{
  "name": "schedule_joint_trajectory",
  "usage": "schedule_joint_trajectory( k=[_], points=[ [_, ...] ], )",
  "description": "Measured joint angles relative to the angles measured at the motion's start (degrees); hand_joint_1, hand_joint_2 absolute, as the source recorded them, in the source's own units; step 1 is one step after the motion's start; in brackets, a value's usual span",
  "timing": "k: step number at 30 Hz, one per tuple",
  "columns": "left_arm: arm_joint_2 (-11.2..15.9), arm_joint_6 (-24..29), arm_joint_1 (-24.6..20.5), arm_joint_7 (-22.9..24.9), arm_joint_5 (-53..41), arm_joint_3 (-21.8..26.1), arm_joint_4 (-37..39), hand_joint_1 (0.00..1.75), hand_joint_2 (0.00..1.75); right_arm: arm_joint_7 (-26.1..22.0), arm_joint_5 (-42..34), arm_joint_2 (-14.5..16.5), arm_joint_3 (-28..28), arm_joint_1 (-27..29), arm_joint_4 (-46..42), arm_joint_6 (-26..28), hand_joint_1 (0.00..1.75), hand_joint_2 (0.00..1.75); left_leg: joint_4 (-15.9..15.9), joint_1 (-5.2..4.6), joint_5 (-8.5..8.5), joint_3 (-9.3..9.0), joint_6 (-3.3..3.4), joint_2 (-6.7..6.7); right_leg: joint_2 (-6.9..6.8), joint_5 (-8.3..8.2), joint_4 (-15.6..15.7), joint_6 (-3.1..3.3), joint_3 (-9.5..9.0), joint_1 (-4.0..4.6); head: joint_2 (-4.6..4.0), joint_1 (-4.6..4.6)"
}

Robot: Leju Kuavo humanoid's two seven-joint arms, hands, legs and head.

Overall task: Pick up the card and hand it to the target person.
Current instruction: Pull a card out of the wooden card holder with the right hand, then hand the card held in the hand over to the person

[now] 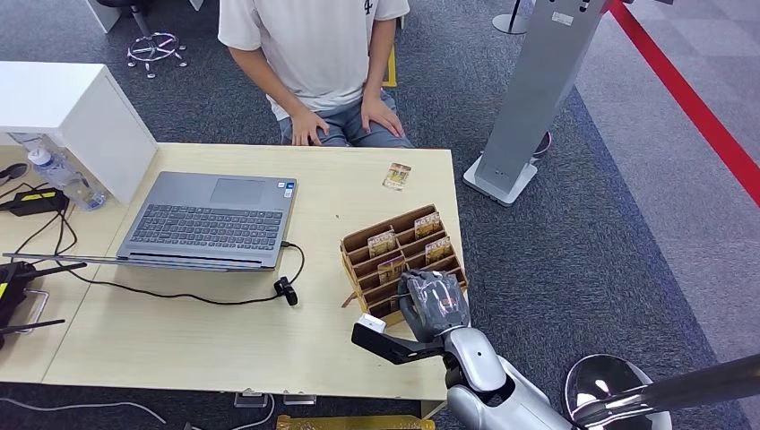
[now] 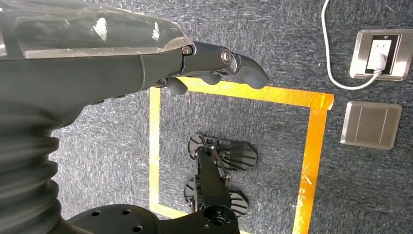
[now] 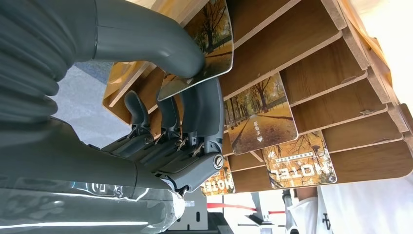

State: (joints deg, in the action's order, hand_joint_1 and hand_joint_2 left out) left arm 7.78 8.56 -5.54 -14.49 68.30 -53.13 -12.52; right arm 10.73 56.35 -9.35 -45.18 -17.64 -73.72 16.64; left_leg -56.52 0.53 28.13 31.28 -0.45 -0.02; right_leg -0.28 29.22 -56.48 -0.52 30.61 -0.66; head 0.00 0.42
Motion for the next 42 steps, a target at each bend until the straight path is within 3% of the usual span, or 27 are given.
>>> schedule_joint_trajectory(
  k=[1,3,5,7,22,33,42],
  points=[
    [0.0,0.0,0.0,0.0,0.0,0.0,0.0,0.00,1.75,0.0,0.0,0.0,0.0,0.0,0.0,0.0,1.30,1.75,0.0,0.00,0.00,0.00,0.00,0.00,0.00,0.00,0.0,0.00,0.00,0.00,0.00,0.01],
    [0.0,-0.4,0.0,-0.3,0.0,0.0,0.0,0.00,0.87,0.0,-0.1,0.0,-0.1,0.0,0.1,0.2,1.33,1.75,0.0,0.00,0.00,0.00,0.00,0.00,0.00,0.00,0.0,0.00,0.00,0.00,0.00,0.01],
    [0.1,-1.2,0.0,-1.0,-0.3,0.0,0.0,0.00,0.87,0.0,-0.2,0.0,-0.2,-0.1,0.1,0.3,1.34,1.75,0.0,0.00,0.00,0.00,0.00,0.00,0.00,0.00,0.0,0.00,0.00,0.00,0.00,0.01],
    [0.2,-1.6,0.0,-1.9,-0.8,0.0,0.0,0.00,1.75,0.0,-0.2,0.0,-0.2,-0.1,0.1,0.3,1.33,1.75,0.0,0.00,0.00,0.00,0.00,0.00,0.00,0.00,0.0,0.00,0.00,0.00,0.00,0.01],
    [0.9,-2.6,0.1,-3.5,-0.9,-0.1,0.0,0.00,1.75,0.4,-2.5,-0.6,-0.2,-0.3,-1.5,0.4,1.33,1.75,0.0,0.00,0.00,0.00,0.00,0.00,0.00,0.00,0.0,0.00,0.00,0.00,0.00,-0.02],
    [1.6,-2.9,0.4,-3.7,0.3,-0.1,0.2,0.00,1.75,2.5,-10.9,-6.6,2.5,-4.6,-16.4,-3.6,1.33,1.75,0.0,-0.01,0.00,0.00,0.00,0.01,0.01,-0.01,0.0,0.00,0.02,-0.01,0.00,0.02],
    [1.6,-3.1,0.5,-3.7,0.7,-0.1,0.2,0.00,1.75,-0.2,-17.1,-8.9,3.2,-9.2,-25.1,-1.5,1.33,1.75,0.0,0.00,0.00,0.01,0.00,0.01,0.01,-0.01,0.0,0.00,0.01,0.00,0.00,-0.02]
  ],
)
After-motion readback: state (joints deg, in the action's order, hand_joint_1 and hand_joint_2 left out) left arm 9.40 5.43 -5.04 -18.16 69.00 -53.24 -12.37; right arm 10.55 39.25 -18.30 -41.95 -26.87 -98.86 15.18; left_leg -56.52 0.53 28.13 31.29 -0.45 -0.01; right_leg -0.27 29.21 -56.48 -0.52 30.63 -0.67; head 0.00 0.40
